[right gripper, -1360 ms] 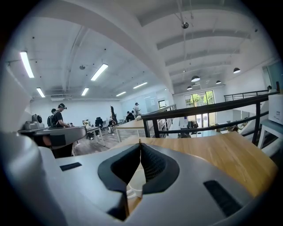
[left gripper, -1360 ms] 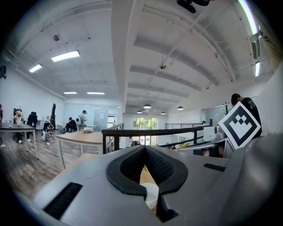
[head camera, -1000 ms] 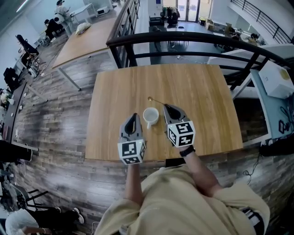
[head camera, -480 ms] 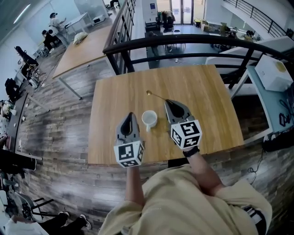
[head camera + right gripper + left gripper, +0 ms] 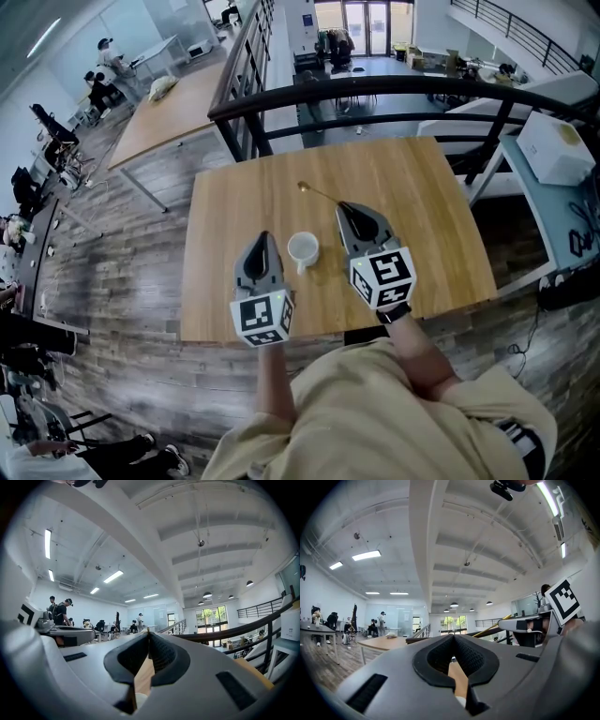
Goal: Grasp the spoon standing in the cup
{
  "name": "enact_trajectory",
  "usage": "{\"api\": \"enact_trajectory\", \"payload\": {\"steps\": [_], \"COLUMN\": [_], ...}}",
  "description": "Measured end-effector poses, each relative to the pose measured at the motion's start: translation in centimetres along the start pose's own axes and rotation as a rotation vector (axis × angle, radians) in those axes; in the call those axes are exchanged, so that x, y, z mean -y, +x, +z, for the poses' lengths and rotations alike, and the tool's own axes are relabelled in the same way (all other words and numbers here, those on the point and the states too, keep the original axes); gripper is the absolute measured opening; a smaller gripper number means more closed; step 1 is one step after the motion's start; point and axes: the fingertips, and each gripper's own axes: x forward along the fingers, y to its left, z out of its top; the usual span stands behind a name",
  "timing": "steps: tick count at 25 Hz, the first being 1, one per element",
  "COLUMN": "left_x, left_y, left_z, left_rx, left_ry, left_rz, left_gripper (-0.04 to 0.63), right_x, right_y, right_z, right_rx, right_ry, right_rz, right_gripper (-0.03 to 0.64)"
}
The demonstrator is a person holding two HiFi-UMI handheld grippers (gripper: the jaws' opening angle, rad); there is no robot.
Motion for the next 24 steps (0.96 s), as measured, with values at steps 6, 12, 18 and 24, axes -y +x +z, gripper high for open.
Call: {"api": "enact_trajectory", "payload": {"steps": [6,12,18,24], "left_x": [0.0,0.5,0.5,0.2], "left_y": [0.1,0.8,1.9,3.3], "left_z": [-0.2,-0.8,-1.9,-3.4], "left_rx": [0.0,-0.011,-0.03,-0.049], "left_ry": [-0.008,-0.025,-0.045,-0.054], "left_rz": [0.005,-0.003,-0.006,0.0], "left_gripper": [0.005,0.005,0.005,0.005], "right_x": [-0.4,0.2,0.7,1.1], "right_y": [0.0,0.2,1.1,2.7], "right_z": [-0.9,-1.2,-2.6,-4.7], "right_rx": [-0.02,-0.038,-0.07,-0.108], "right_ry": [0.006,-0.002,-0.001,0.0], "right_rz": [0.018,0.012,0.016,0.027], "right_gripper": [0.017,0.017,0.017,0.017]}}
